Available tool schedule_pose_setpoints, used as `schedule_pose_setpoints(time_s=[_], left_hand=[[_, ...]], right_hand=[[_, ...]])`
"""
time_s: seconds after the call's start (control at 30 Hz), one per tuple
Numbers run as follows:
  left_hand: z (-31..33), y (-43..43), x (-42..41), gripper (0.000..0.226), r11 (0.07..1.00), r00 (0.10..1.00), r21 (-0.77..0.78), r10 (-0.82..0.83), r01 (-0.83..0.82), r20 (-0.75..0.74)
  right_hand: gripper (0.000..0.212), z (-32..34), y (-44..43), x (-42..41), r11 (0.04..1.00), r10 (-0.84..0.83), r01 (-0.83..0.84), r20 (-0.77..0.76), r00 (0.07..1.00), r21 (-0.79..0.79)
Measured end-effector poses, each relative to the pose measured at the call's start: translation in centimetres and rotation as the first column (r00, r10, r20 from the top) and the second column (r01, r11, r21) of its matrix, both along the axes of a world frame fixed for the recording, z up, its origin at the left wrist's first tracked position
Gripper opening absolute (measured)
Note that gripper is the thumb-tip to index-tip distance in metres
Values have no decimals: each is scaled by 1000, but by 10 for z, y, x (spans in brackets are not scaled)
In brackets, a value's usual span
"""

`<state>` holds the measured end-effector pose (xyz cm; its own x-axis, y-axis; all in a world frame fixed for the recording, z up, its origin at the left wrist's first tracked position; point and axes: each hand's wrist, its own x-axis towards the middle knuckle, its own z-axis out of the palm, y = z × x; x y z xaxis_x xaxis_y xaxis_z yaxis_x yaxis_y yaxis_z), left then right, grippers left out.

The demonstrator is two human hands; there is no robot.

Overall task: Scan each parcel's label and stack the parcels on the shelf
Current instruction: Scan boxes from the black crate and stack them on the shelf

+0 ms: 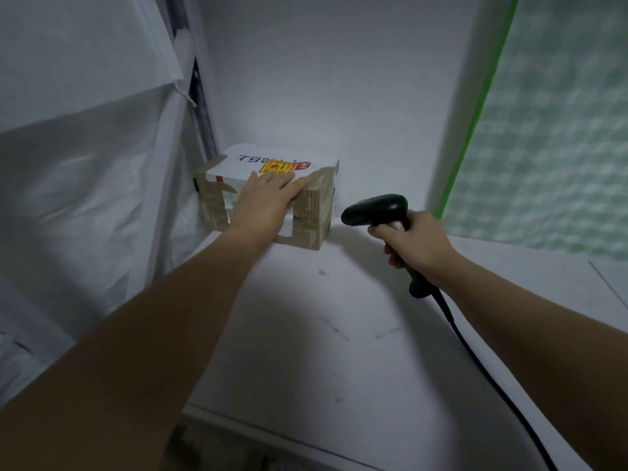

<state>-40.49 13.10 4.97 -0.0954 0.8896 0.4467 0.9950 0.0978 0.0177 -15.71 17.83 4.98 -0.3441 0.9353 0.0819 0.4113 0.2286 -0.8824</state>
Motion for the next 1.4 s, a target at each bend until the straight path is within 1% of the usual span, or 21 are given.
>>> schedule_pose_setpoints(time_s=[0.2, 0.33, 0.4, 0.5, 0.6, 0.7, 0.83, 0.97, 1.07, 1.13, 1.17, 1.23, 1.27, 1.33, 1.4], left_hand=[[-11, 16, -4, 54, 999, 1000, 45, 12, -12, -11], [-2, 4, 13, 53, 998, 998, -12, 58, -58, -20], [7, -14, 30, 56, 999, 999, 0, 43, -43, -21], [18, -50, 58, 54, 998, 998, 41, -57, 57, 3], [21, -93, 92, 50, 995, 992, 14, -96, 95, 80], [11, -144, 129, 47, 993, 982, -37, -107, 114, 156], [-12, -214, 177, 46, 981, 965, -96, -145, 169, 216], [-39, -272, 216, 43, 966, 943, -113, -195, 232, 268], [-61, -304, 240, 41, 955, 921, -129, -213, 267, 327], [-72, -319, 254, 42, 944, 913, -168, -211, 283, 350], [-78, -325, 261, 43, 939, 910, -188, -209, 290, 358], [-90, -333, 273, 43, 927, 905, -218, -211, 305, 371], [-96, -335, 278, 44, 920, 902, -233, -213, 314, 376], [-110, -336, 288, 49, 899, 897, -282, -213, 336, 389], [-125, -335, 297, 60, 863, 903, -368, -199, 345, 381]], right_hand=[[17, -9, 2, -13, 1000, 6, -6, 41, 999, 2], [14, 4, -10, -2, 1000, 16, -17, 57, 998, 8], [16, 17, -21, 9, 999, 45, -45, 107, 993, 0], [19, 35, -45, 33, 996, 85, -81, 180, 980, -35], [22, 45, -85, 65, 991, 107, -92, 164, 981, -99], [17, 44, -134, 103, 985, 125, -102, 159, 979, -142], [17, 28, -202, 156, 978, 160, -125, 221, 962, -167], [10, 1, -263, 199, 982, 182, -153, 319, 930, -113], [10, -20, -296, 223, 982, 191, -175, 412, 891, -76], [9, -32, -312, 238, 978, 208, -191, 472, 857, -85], [12, -38, -317, 245, 977, 212, -188, 477, 853, -97], [25, -51, -326, 261, 983, 184, -158, 482, 857, -95], [27, -59, -328, 269, 987, 158, -130, 479, 863, -91], [26, -75, -329, 285, 993, 102, -64, 488, 867, -95], [20, -87, -328, 296, 992, 75, -15, 511, 856, -122]])
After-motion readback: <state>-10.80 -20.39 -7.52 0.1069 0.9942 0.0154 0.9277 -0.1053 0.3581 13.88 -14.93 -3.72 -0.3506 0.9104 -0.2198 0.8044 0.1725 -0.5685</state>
